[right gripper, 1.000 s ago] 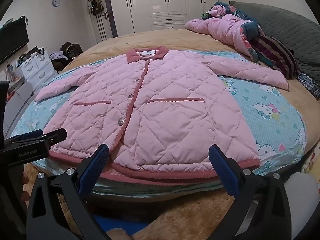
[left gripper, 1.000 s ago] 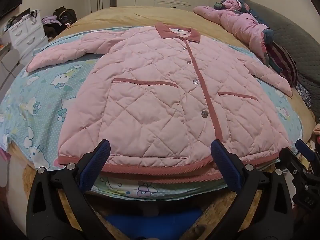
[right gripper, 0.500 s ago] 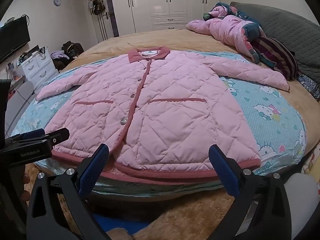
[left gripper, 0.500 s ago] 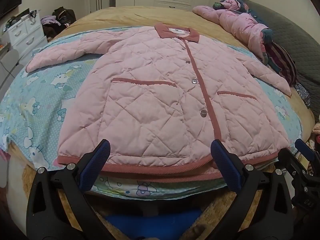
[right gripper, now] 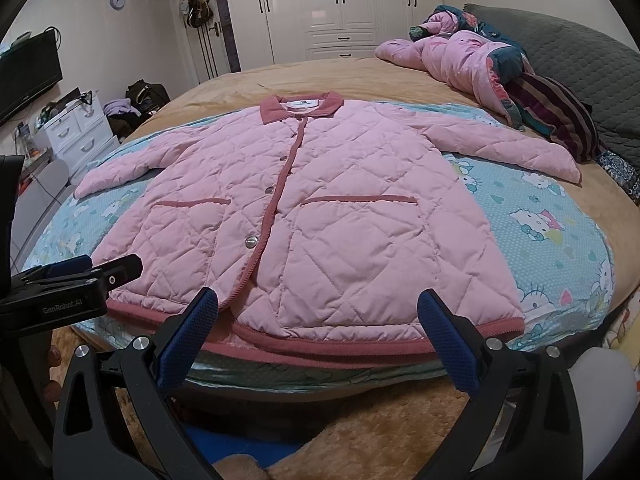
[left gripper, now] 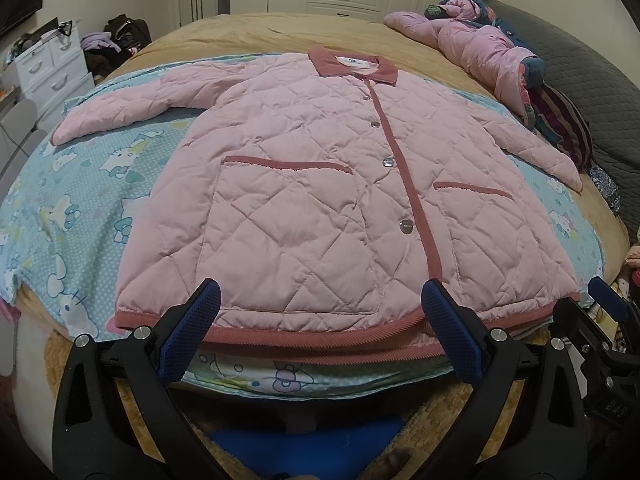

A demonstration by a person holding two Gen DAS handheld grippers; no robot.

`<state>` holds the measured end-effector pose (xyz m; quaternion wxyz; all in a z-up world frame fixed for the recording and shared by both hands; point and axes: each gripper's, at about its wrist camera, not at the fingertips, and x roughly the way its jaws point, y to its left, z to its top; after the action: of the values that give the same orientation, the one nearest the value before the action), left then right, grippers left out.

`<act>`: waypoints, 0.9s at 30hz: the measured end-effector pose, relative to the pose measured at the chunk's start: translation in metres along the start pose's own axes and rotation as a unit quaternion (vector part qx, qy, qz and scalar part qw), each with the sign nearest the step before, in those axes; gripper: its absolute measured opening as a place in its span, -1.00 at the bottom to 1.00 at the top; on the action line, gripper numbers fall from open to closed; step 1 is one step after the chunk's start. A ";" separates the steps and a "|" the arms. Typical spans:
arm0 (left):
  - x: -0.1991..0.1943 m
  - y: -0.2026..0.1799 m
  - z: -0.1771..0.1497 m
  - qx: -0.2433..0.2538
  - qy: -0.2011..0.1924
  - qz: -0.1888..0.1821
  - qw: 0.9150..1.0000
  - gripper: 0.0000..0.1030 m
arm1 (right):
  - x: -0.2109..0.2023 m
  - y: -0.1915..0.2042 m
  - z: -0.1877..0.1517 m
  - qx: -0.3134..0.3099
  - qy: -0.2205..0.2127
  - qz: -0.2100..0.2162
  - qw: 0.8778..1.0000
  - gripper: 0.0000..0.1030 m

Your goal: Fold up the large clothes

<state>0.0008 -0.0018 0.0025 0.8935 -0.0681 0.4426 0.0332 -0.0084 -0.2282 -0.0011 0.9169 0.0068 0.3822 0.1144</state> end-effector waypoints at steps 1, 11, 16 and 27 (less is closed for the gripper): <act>0.000 0.000 0.000 0.000 0.000 0.001 1.000 0.82 | 0.000 0.000 0.000 0.000 0.000 -0.001 1.000 0.92; -0.001 0.000 -0.001 0.000 0.001 0.000 1.000 0.82 | 0.000 0.002 0.000 -0.001 0.000 0.002 1.000 0.92; 0.000 0.000 -0.001 0.001 0.001 0.002 1.000 0.82 | 0.000 0.001 0.000 0.000 0.001 0.002 1.000 0.92; 0.000 -0.005 0.000 0.001 0.002 0.001 1.000 0.82 | 0.000 0.002 -0.001 0.000 0.001 0.002 1.000 0.92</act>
<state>0.0015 -0.0072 0.0031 0.8925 -0.0673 0.4448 0.0335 -0.0096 -0.2261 -0.0012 0.9162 0.0073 0.3834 0.1161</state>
